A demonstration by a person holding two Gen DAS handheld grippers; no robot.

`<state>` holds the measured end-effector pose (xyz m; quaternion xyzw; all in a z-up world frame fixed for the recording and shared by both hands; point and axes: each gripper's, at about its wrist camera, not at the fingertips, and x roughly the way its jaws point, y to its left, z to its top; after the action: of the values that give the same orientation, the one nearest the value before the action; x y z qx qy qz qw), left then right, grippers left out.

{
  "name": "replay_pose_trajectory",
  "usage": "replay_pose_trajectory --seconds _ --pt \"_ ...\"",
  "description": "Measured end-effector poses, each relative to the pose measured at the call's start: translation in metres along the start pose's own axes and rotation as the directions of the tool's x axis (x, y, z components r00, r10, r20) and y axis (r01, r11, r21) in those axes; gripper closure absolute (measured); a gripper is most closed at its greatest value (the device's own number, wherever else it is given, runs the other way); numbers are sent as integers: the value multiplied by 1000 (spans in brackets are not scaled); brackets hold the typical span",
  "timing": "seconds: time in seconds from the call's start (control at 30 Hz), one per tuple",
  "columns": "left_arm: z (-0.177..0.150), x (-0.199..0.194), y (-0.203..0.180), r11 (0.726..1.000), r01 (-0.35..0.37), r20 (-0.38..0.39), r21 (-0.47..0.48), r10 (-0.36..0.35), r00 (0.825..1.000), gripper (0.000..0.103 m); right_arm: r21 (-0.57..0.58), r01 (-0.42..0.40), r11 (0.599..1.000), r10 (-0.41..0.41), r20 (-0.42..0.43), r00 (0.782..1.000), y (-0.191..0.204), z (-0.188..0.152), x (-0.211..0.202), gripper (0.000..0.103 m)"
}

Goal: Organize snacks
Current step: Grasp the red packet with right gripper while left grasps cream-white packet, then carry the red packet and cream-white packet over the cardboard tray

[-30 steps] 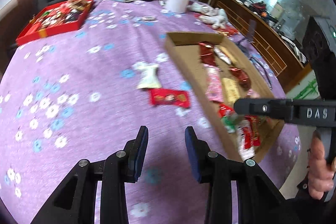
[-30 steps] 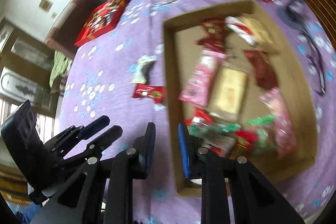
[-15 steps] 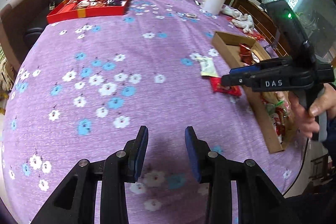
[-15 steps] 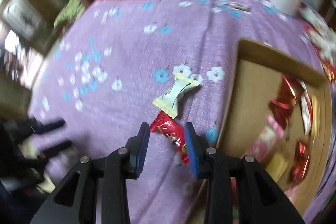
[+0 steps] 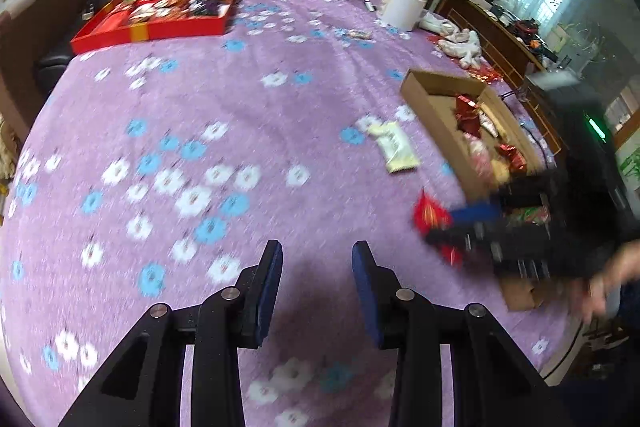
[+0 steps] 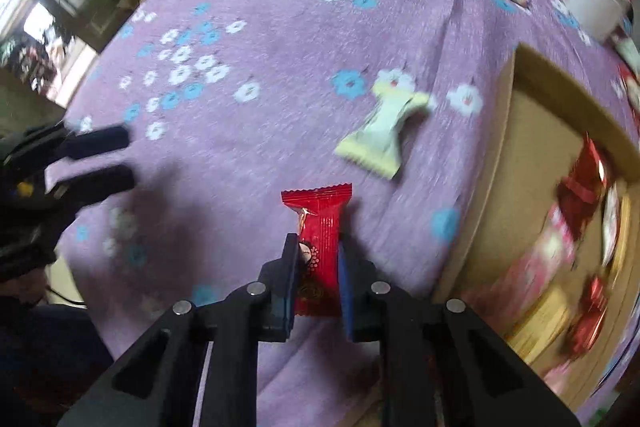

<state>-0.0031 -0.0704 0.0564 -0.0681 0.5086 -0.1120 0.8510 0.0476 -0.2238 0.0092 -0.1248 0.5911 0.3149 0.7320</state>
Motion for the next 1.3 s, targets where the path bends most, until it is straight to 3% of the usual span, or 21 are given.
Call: replay_pose_trajectory --seconds 0.07,0.27,0.4,0.63,0.67,0.73,0.93,1.17,1.3 --pt "14 7 -9 999 35 -10 5 -35 999 65 69 -61 996 58 49 997 1 -17 -15 86" --pt "55 48 -44 992 123 -81 -9 -123 989 65 203 -101 974 70 152 986 -9 -63 -53 86" --pt "71 76 -64 993 112 -111 -25 -114 987 65 250 -80 965 30 196 980 -15 -83 -79 86" --pt "87 113 -77 999 33 -131 -29 -37 991 66 323 -64 944 -15 238 971 -32 -114 -106 86" --pt "88 117 -76 999 30 -131 -32 -33 991 70 330 -61 942 -21 240 971 -33 -117 -108 86" --pt "87 117 -78 1000 0 -113 -11 -1 994 79 339 -64 939 -23 247 969 -36 -123 -111 86" --pt "63 99 -73 1000 -11 -73 12 11 997 84 334 -85 939 -8 267 964 -37 -116 -113 86" --pt "11 43 -78 995 -76 37 68 73 997 84 313 -97 945 11 266 964 -28 -89 -99 86" --pt "1 19 -82 987 -129 93 92 120 988 84 309 -104 945 22 258 966 -23 -76 -92 86"
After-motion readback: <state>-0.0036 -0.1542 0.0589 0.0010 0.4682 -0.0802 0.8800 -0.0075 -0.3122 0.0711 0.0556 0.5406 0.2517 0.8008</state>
